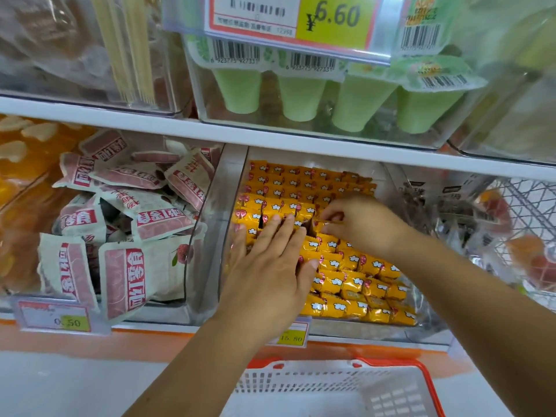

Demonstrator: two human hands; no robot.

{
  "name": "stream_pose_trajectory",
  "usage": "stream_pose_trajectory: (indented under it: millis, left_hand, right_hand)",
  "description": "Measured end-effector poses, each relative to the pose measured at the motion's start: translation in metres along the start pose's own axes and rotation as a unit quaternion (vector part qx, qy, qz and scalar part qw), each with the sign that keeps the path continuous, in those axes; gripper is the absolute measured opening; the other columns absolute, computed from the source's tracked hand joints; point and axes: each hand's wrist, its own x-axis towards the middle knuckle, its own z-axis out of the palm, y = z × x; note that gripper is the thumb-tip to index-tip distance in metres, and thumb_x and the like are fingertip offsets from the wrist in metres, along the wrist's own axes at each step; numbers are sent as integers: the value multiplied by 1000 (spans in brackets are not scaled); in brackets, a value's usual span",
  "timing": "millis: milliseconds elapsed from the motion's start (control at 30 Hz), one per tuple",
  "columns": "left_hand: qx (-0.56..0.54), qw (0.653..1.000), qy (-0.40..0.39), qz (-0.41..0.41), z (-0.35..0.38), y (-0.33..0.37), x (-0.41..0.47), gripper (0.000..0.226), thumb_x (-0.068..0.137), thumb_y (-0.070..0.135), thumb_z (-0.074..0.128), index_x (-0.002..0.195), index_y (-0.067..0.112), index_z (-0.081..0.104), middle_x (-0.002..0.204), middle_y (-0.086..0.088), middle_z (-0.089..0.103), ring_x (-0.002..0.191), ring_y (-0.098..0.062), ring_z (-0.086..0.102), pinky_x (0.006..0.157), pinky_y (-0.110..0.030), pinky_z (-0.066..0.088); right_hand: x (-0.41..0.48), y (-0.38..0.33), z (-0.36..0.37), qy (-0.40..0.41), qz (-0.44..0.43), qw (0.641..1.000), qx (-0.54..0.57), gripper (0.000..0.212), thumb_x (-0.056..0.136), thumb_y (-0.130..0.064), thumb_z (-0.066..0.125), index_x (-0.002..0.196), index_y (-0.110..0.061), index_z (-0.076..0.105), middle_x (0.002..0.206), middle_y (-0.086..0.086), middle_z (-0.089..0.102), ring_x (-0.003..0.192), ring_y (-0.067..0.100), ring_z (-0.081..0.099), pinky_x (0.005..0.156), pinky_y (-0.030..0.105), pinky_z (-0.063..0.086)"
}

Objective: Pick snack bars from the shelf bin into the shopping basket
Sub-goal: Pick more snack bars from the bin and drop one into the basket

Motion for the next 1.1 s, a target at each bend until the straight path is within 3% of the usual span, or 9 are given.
stream_pose_trajectory:
  millis: [200, 300, 400, 533, 633, 733, 800, 967, 1100]
  left_hand:
    - [-7, 1000, 16, -4, -3, 1, -3, 84, 80, 64, -14, 156, 35, 10, 165, 13, 0, 150, -7, -12, 120, -44, -15]
    - [-68, 996, 55, -11, -8, 4, -10, 76, 91, 69, 7, 156, 32, 10, 165, 12, 6, 151, -6, -7, 118, -31, -14]
    - [-157, 984, 80, -12, -16, 11, -20, 65, 99, 54, 30, 156, 33, 6, 163, 16, 9, 149, -1, -3, 115, -21, -7]
    - [-260, 961, 96, 12, -24, 26, -41, 55, 99, 42, 43, 152, 37, 27, 151, 19, 36, 143, -3, 25, 113, -21, 22]
    - [-305, 948, 92, 26, -28, 35, -60, 35, 96, 42, 52, 130, 47, 49, 114, 32, 48, 111, -2, 49, 87, -15, 39]
    - [-382, 923, 44, 19, -32, 43, -80, 22, 93, 40, 58, 109, 54, 52, 109, 22, 58, 95, 3, 60, 73, -8, 42]
    - [-468, 884, -9, 1, -34, 50, -92, 24, 93, 31, 62, 108, 49, 57, 105, 10, 67, 90, -1, 69, 70, -15, 48]
    - [-573, 817, -22, -59, -37, 54, -105, 27, 86, 15, 73, 102, 36, 69, 100, 13, 72, 87, -12, 72, 59, -19, 53]
    - [-614, 783, -33, -92, -37, 44, -108, 30, 84, 14, 74, 101, 37, 71, 107, 15, 72, 88, -12, 73, 65, -21, 55]
  right_hand:
    - [-19, 3, 11, 153, -19, 987, 53, 14, 95, -35, 60, 104, -34, 71, 106, -14, 70, 97, 10, 63, 84, 34, 53]
    - [-50, 2, 9, 276, -65, 948, 145, 16, 93, -26, 65, 105, -30, 74, 102, -15, 69, 97, 8, 64, 85, 31, 53]
    - [-94, -7, 8, 337, -79, 889, 299, 21, 91, -12, 65, 99, -31, 72, 92, -17, 71, 91, 5, 67, 81, 20, 52]
    - [-147, -19, 15, 297, -27, 771, 563, 19, 92, 0, 58, 93, -14, 71, 92, 5, 74, 87, 19, 72, 75, 22, 56]
    - [-175, -17, 18, 270, 30, 716, 643, 14, 93, -5, 55, 95, -8, 69, 93, 8, 75, 88, 22, 73, 74, 25, 58]
    - [-200, -14, 20, 232, 66, 696, 677, 14, 95, -7, 54, 91, -12, 66, 91, 13, 75, 80, 29, 73, 64, 31, 58]
    - [-215, -12, 22, 200, 74, 689, 693, 8, 88, -15, 60, 93, -11, 65, 92, 17, 74, 76, 34, 73, 58, 33, 57]
    - [-228, -9, 29, 163, 43, 674, 719, 62, 52, -44, 90, 98, -9, 67, 96, 24, 71, 78, 38, 73, 60, 32, 58]
    - [-223, -8, 35, 148, 30, 669, 728, 44, 50, -36, 91, 85, -19, 71, 92, 21, 73, 81, 39, 73, 65, 31, 59]
